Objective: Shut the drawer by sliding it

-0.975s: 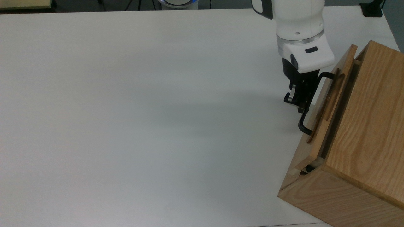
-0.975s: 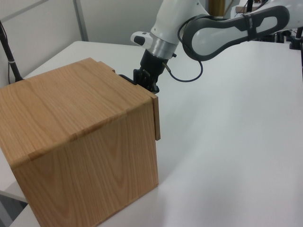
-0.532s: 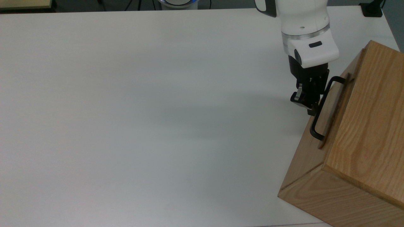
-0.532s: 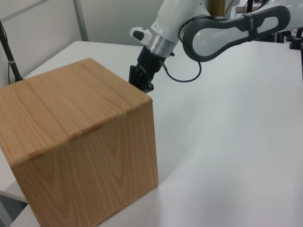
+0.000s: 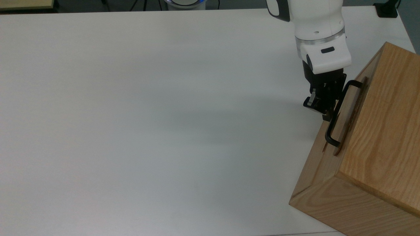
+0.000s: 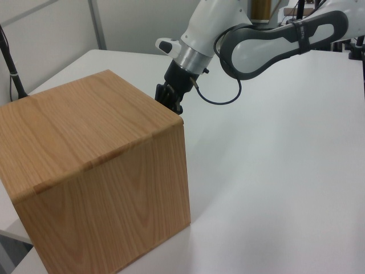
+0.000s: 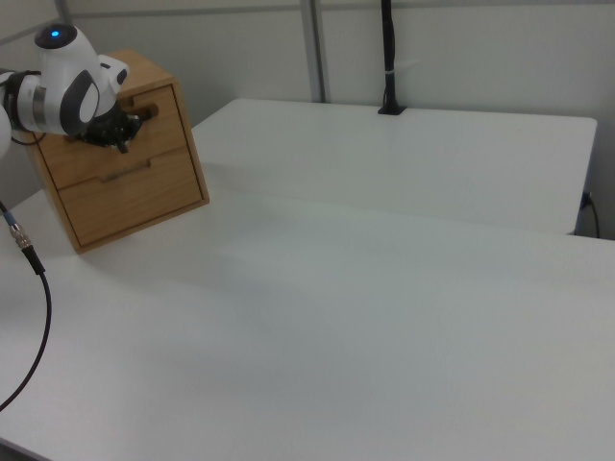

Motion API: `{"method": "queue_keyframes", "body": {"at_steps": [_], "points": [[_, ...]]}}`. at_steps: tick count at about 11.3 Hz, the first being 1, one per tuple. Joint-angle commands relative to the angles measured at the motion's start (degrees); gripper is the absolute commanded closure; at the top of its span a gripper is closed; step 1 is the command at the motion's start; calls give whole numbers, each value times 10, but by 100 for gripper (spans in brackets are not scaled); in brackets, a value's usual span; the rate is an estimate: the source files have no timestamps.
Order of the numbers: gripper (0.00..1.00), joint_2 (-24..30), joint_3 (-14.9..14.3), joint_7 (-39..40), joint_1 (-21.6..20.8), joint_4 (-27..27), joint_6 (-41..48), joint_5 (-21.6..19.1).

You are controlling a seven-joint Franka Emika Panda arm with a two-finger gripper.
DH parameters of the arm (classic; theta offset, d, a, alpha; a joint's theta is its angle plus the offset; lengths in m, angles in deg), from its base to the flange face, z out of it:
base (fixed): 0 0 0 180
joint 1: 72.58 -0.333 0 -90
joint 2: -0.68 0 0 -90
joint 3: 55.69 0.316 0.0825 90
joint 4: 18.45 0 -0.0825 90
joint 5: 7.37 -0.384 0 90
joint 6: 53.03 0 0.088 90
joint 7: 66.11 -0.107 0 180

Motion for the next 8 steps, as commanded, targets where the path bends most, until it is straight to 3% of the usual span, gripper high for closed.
{"method": "queue_keyframes", "body": {"at_steps": [1, 5, 7, 8], "points": [[98, 69, 12, 18, 20, -46, 75, 9], [90, 225, 12, 29, 104, -160, 256, 8], [64, 292, 11, -18, 166, -212, 296, 12], [59, 300, 11, -37, 198, -211, 332, 18]]}}
